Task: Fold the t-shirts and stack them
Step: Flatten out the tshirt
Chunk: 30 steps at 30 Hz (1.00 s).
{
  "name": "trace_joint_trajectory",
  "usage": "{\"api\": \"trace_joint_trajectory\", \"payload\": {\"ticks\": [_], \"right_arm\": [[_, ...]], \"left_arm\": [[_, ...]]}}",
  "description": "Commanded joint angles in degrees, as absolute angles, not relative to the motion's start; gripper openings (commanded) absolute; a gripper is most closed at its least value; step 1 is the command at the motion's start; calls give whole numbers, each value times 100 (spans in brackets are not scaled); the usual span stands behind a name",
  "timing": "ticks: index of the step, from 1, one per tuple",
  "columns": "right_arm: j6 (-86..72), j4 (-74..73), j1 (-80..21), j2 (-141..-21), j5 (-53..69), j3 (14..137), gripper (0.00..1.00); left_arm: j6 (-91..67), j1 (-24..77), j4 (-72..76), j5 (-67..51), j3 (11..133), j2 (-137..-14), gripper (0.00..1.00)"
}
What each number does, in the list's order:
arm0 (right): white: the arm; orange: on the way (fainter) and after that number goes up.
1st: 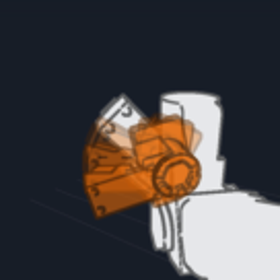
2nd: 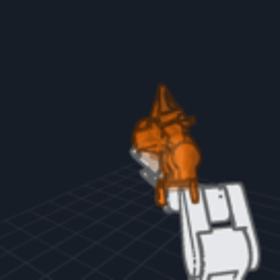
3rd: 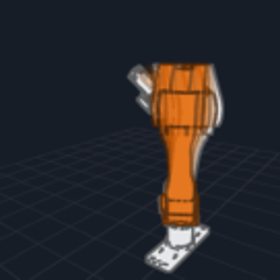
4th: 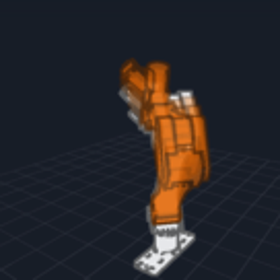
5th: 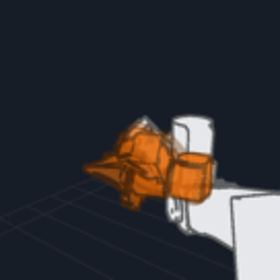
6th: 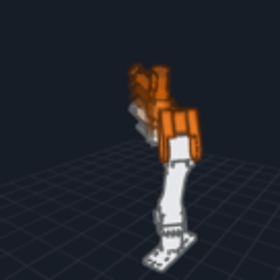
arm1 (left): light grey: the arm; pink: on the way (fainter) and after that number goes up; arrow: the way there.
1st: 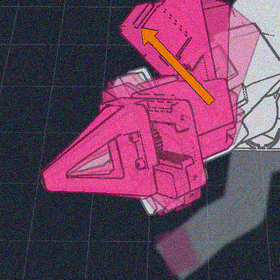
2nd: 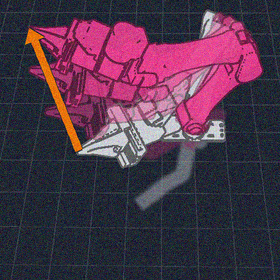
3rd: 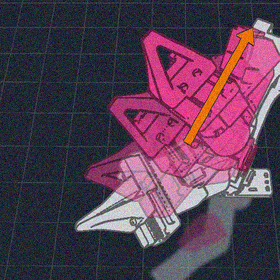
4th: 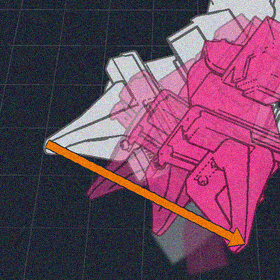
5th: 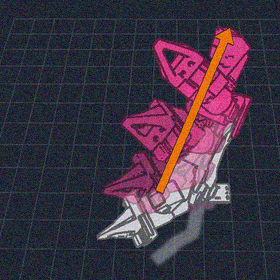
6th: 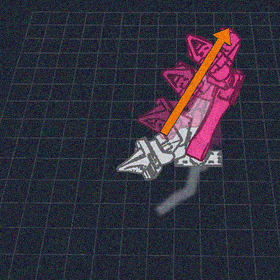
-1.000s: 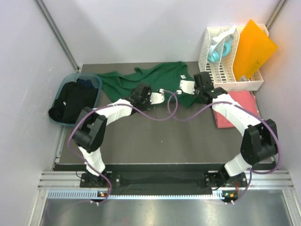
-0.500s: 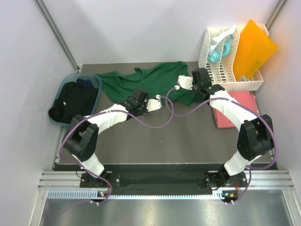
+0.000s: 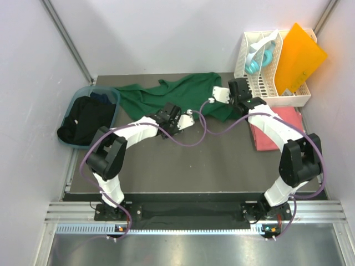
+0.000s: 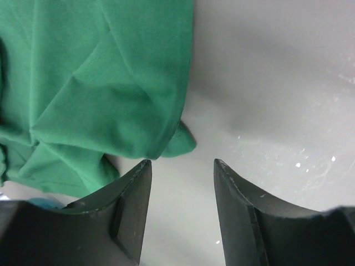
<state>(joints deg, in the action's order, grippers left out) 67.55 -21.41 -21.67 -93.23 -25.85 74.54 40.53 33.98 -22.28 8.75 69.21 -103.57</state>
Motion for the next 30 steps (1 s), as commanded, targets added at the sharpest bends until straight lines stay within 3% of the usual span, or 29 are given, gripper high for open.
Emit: {"api": "trace_joint_trajectory", "payload": {"ticks": [1,30], "right_arm": [[6724,-1846,-2162,-9369,-2435,7892,0],[6592,-1846,-2030,-9290,-2294,7901,0]], "left_arm": [[3736,3428,-2540,879,7128,-10608,54],[3445,3419,-2821,1740,7787,-11760,48]]}}
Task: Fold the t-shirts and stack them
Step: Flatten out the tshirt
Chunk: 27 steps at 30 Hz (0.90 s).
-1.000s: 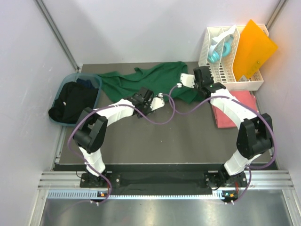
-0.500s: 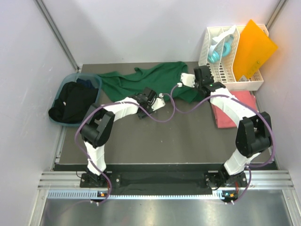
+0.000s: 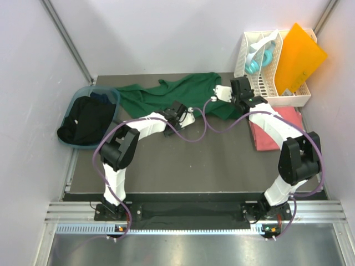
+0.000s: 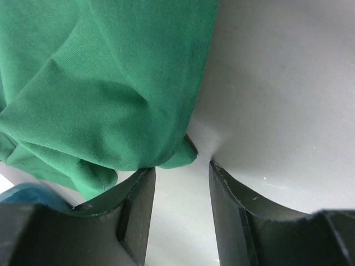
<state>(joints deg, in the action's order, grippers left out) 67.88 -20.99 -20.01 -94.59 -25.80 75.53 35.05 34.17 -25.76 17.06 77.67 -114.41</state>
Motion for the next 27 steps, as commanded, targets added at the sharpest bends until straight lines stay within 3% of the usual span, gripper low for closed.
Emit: {"api": "trace_joint_trajectory", "payload": {"ticks": [1,10,12,13,14,20,27], "right_arm": [[6601,-1846,-2030,-9281,-2294,7901,0],[6574,-1846,-2030,-9290,-2268,7936,0],[6583,-1846,-2022,-9299,-2268,7937,0],[6583,-1854,-2030,-9290,-2250,7945,0],[6566,-1846,-2030,-9290,-2241,7945,0],[6522,-1837,-2039,-9273,-2232,7901,0],[6486,-1732,-2021,-9272,-2215,7849,0]], "left_arm": [[3445,3410,-2821,1714,7805,-11768,45],[3472,3393,-2733,1538,7936,-11962,24],[3463,3393,-2733,1521,7972,-11979,15],[3463,3393,-2699,1529,7980,-11988,2],[3463,3393,-2681,1547,7998,-11997,0],[3533,3366,-2707,1722,8033,-11646,0],[4016,3033,-2497,2293,8411,-10426,0]]}}
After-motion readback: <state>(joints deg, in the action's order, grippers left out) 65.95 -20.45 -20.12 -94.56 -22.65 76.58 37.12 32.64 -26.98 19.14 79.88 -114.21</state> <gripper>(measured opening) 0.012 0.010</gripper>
